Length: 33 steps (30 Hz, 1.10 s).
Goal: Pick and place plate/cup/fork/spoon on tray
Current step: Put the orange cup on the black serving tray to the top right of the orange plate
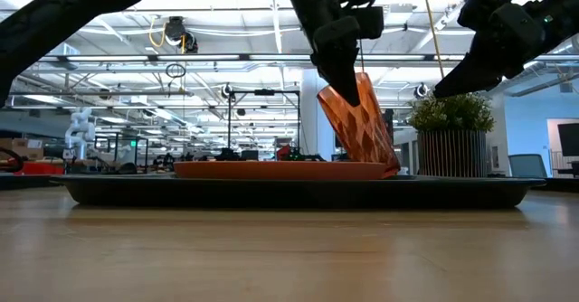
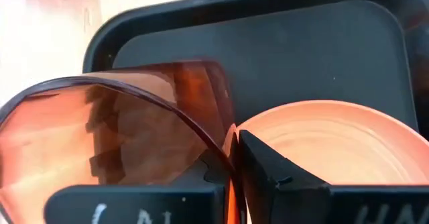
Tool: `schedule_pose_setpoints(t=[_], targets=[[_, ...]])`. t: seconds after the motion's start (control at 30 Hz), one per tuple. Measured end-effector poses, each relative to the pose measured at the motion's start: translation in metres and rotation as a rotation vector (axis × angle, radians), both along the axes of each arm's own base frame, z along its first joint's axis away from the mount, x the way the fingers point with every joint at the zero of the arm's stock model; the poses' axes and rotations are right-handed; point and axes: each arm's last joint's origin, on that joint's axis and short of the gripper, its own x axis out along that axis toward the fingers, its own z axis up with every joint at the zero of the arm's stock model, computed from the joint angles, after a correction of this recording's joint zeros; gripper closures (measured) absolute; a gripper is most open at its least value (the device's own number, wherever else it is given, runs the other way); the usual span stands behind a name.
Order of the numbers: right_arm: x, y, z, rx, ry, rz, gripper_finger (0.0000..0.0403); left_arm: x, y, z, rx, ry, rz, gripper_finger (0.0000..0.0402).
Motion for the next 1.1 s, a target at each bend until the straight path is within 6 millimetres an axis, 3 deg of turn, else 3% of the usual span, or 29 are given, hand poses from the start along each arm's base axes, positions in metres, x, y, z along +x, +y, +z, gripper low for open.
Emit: schedule_pose_setpoints(t=[0.57, 1.1], targets=[[0.000, 0.000, 0.000, -0.015, 0.004, 0.009, 0.0264, -0.001, -0.001, 0.000, -0.018, 0.009, 0.035, 0.0287], [0.000, 0.000, 0.000, -0.039, 0.011, 0.018, 0.0264, 0.010, -0.021, 0.005, 0.056, -0.090, -0.057, 0.0282]])
